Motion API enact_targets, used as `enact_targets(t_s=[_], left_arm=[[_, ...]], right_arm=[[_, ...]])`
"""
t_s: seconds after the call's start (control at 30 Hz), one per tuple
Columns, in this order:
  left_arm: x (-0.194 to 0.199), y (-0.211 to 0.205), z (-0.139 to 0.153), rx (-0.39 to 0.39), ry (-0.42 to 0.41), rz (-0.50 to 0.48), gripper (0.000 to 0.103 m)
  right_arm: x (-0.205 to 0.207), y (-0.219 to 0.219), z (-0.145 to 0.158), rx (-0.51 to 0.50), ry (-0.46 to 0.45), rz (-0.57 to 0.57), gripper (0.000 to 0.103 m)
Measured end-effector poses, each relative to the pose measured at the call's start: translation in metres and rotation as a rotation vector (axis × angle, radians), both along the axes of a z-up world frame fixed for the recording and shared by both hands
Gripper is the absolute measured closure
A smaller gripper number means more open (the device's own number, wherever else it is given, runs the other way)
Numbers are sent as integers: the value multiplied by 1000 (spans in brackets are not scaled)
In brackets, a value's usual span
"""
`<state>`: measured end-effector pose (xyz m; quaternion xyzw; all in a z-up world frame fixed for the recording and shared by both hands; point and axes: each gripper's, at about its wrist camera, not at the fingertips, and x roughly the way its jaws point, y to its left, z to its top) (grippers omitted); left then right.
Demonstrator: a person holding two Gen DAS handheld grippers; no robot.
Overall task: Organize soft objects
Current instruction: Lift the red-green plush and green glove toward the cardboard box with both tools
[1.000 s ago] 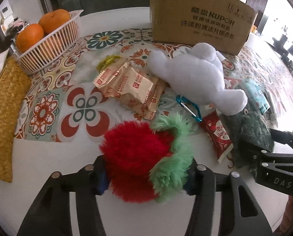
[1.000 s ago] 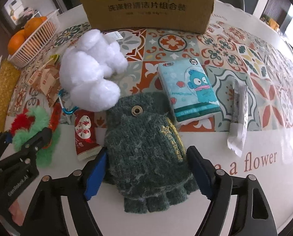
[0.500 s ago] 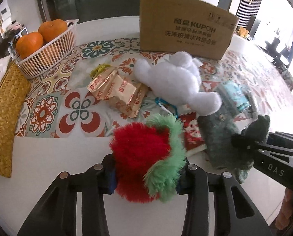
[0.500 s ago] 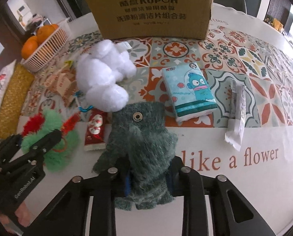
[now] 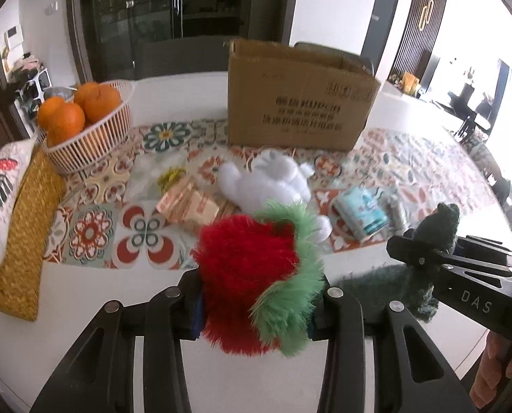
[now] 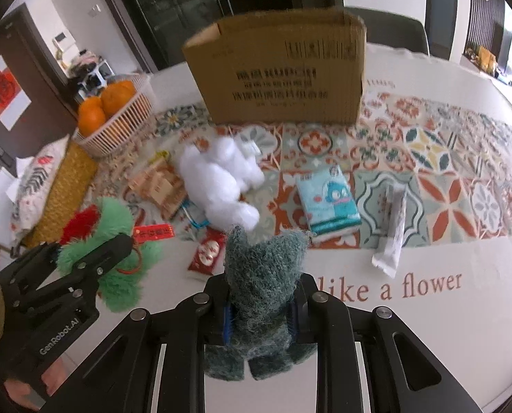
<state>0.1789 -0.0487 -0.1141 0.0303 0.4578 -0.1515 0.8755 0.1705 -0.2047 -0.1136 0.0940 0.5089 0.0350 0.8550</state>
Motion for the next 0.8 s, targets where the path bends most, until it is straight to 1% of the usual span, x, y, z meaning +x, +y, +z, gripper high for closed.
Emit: enact_targets(t_s=[0.33, 0.57, 0.8], left_arm=[[9, -6, 44, -35, -84, -26, 62], [23, -15, 75, -48, -167, -52, 62], [47, -25, 102, -77, -222, -78, 62]], right_arm=[[3, 1, 49, 17, -126, 17, 81], [18, -5, 78, 11, -209, 16, 81], [39, -14, 107, 18, -283, 2, 81]])
